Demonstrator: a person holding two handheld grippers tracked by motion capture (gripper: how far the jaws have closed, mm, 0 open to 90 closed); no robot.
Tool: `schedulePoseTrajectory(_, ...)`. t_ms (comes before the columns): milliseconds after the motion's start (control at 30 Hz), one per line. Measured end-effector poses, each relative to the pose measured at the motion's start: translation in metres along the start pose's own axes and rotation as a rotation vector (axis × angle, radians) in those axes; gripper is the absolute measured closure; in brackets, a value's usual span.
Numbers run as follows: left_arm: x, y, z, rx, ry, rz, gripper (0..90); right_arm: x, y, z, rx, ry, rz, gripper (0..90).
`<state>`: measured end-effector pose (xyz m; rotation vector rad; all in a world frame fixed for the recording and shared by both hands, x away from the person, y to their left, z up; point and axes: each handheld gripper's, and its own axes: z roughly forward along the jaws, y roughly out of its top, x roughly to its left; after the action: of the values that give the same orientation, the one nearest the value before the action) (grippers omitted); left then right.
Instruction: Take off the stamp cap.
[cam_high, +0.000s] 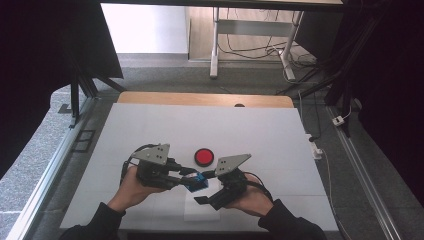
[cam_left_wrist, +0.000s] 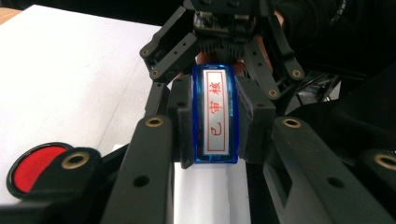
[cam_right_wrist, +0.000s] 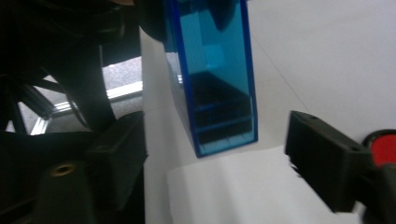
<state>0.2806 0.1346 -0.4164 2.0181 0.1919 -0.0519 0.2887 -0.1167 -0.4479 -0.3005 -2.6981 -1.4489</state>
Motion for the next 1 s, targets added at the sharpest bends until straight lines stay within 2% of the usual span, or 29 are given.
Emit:
schedulePoseTrajectory(200, 0.0000, -0.0003, 0.0002, -0.008, -0.016, 0.008, 71.1, -0.0012, 0.0019, -0.0020, -0.011, 0.048, 0.005, 43.3)
schedulePoseTrajectory(367, 0.0003, -0.0005, -0.0003, -0.013, -0.027, 0.016, 71.0, -0.0028, 0.0010, -0.0031, -0.012, 0.074, -0.001, 53.7)
schedulePoseTrajectory(733, 0.0006, -0.0010, 0.0000, -0.017, -0.039, 0.025, 71.0, -0.0021, 0.0014, -0.0049, -0.026, 0.103, -0.015, 65.1)
schedulePoseTrajectory(1000, -0.0003, -0.0011, 0.0001, -0.017, -0.052, 0.038, 71.0, -0.0036, 0.0006, -0.0044, -0.029, 0.139, -0.005, 68.2)
